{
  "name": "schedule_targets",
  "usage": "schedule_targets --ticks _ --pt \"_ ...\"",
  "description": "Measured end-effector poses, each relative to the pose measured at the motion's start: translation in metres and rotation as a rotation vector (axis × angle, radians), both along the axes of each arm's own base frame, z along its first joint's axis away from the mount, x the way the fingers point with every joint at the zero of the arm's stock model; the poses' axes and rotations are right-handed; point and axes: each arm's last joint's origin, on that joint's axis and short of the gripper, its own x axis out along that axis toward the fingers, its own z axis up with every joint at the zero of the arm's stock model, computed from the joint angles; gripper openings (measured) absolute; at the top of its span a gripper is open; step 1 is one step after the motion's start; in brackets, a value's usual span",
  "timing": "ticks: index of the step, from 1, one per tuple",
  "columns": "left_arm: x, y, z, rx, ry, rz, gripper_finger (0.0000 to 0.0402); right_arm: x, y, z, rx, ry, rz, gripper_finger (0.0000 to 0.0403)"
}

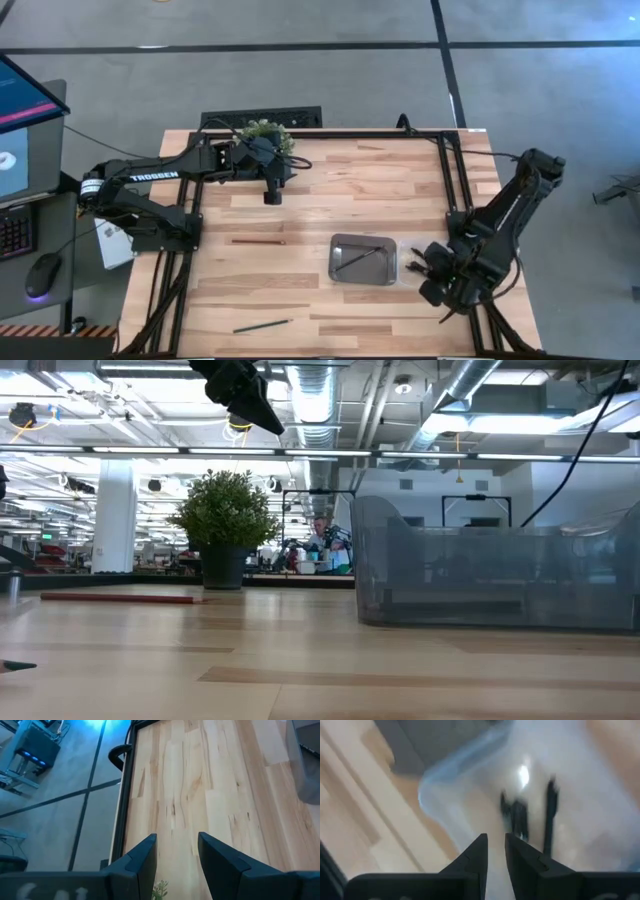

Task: Sort pens & pencils
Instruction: Put the brown pencil into the black bin

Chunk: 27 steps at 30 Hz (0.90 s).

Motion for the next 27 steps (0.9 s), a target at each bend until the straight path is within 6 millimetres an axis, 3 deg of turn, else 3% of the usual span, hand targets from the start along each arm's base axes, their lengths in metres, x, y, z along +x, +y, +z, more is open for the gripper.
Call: schedule_targets --ticks 8,15,20,27 --pt "-0.003 -0.001 -0.003 -0.077 0.009 0.059 0.0135 0.032 -0.035 0.033 -0.128 -0.005 0.021 0.0088" --pt "-0.015 -0.003 -0.016 -0.145 0.177 0.102 0.0135 0.063 -0.069 0.053 -0.197 -0.018 0.080 0.0088" --pt "-0.026 -0.012 -0.025 -0.215 0.312 0.137 0.0135 0.078 -0.098 0.075 -0.340 -0.056 0.061 0.0088" --pt "-0.035 -0.030 -0.031 -0.380 0.406 0.178 0.0135 0.093 -0.132 0.102 -0.386 -0.097 0.029 0.0088"
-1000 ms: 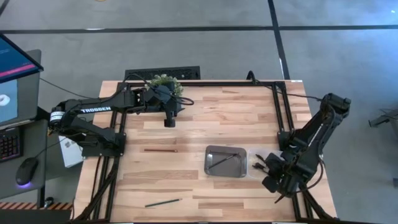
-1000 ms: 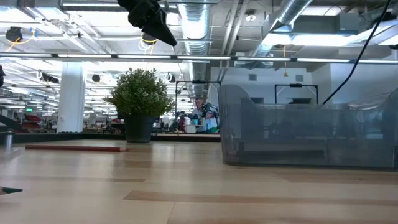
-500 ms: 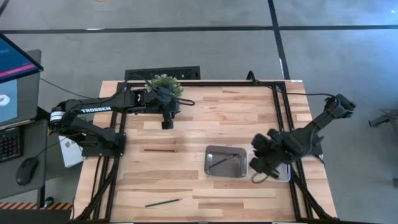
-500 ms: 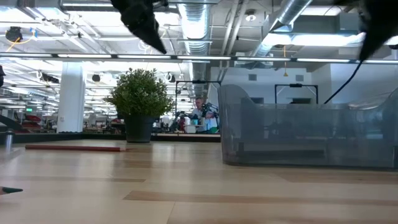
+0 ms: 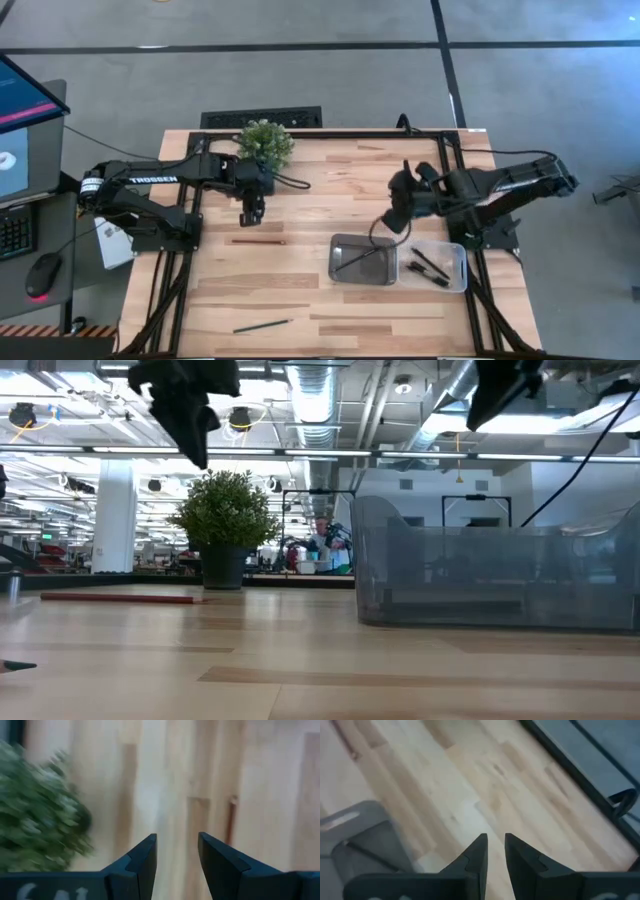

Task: Sort pens & pencils
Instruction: Put the brown pencil into the black bin

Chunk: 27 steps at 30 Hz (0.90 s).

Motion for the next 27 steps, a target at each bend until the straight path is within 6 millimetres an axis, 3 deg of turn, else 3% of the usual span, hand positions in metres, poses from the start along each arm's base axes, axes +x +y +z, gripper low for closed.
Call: schedule_targets --ticks 10,14,21,27 --pt "-0.014 -0.013 -0.005 -0.126 0.146 0.047 0.0137 0.009 -0.028 0.007 -0.052 -0.016 -0.005 0.0088" --pt "-0.016 -0.015 -0.009 -0.139 0.170 0.054 0.0161 0.010 -0.033 0.007 -0.053 -0.023 -0.027 0.0088" --pt "-0.020 -0.017 -0.039 -0.143 0.230 0.055 0.0231 0.011 -0.035 0.008 -0.052 -0.029 -0.036 0.0088" --pt "-0.027 -0.017 -0.065 -0.155 0.288 0.103 0.0251 0.011 -0.035 0.008 -0.049 -0.031 -0.034 0.0088"
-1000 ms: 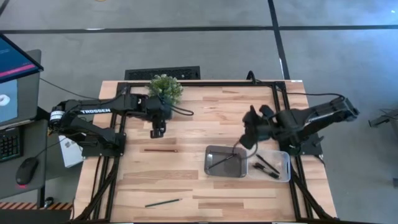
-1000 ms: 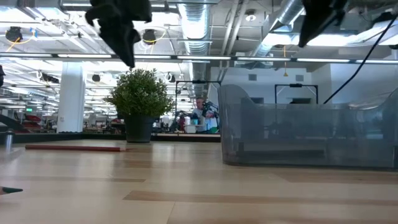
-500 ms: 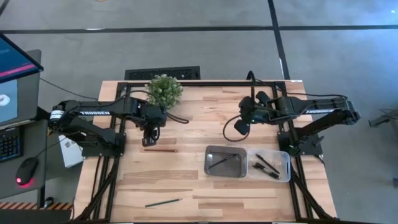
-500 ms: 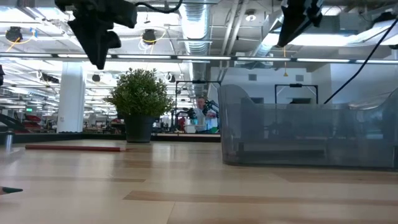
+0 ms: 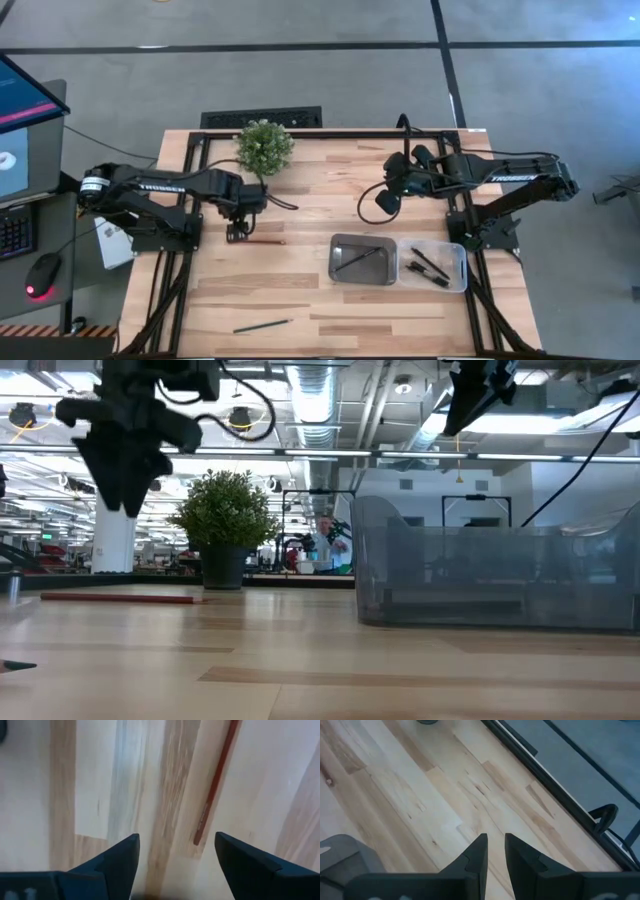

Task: Sort pens & pencils
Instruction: Put the brown pencil into the black bin

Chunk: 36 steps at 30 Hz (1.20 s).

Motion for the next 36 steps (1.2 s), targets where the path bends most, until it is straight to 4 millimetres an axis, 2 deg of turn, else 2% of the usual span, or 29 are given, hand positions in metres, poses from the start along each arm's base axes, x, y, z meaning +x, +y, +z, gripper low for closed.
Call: schedule_targets --ticks 12,17,25,32,36 --pt "-0.004 -0.002 -0.043 -0.073 -0.047 0.053 0.0252 0.000 0.000 0.000 0.000 0.000 0.000 0.0088" --pt "-0.010 -0.005 -0.062 -0.097 -0.049 -0.020 0.0252 0.000 0.000 0.000 0.000 0.001 0.000 0.0088" --pt "-0.009 -0.021 -0.063 -0.120 -0.062 -0.087 0.0252 0.000 0.000 0.000 -0.009 0.012 0.017 0.0088" --pt "-0.001 -0.036 -0.061 -0.011 -0.157 -0.158 0.0252 0.000 0.000 0.000 -0.010 0.012 0.018 0.0088" --pt "-0.003 -0.038 -0.061 0.025 -0.143 -0.137 0.0252 0.000 0.000 0.000 -0.010 0.012 0.018 0.0088"
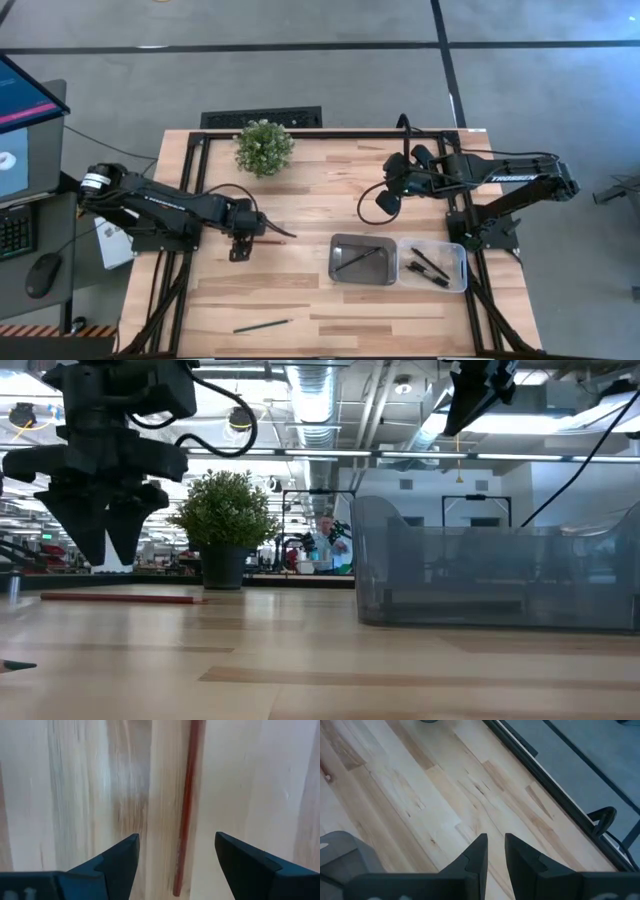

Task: Sort pens & pencils
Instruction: Put the brown pencil into the black bin

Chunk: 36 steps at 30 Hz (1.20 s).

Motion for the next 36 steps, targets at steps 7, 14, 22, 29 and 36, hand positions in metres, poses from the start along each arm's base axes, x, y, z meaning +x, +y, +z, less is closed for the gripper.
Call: schedule_targets --ticks 7,14,22,29,36 --pt "-0.001 -0.002 -0.007 -0.047 0.029 0.026 0.0252 0.000 0.000 0.000 0.000 0.000 0.000 0.0088" --pt "0.007 -0.003 -0.036 -0.040 0.173 0.028 0.0251 0.000 0.000 0.000 0.000 -0.001 0.001 0.0088" --pt "0.017 -0.005 -0.046 -0.040 0.261 -0.002 0.0251 0.000 0.000 0.000 0.001 -0.003 0.001 0.0088" --pt "0.018 -0.005 -0.045 -0.047 0.262 -0.011 0.0234 0.000 0.000 0.000 0.001 -0.004 0.001 0.0088" --pt "0.019 -0.006 -0.045 -0.051 0.254 -0.011 0.0166 0.000 0.000 0.000 0.001 -0.004 0.001 0.0088"
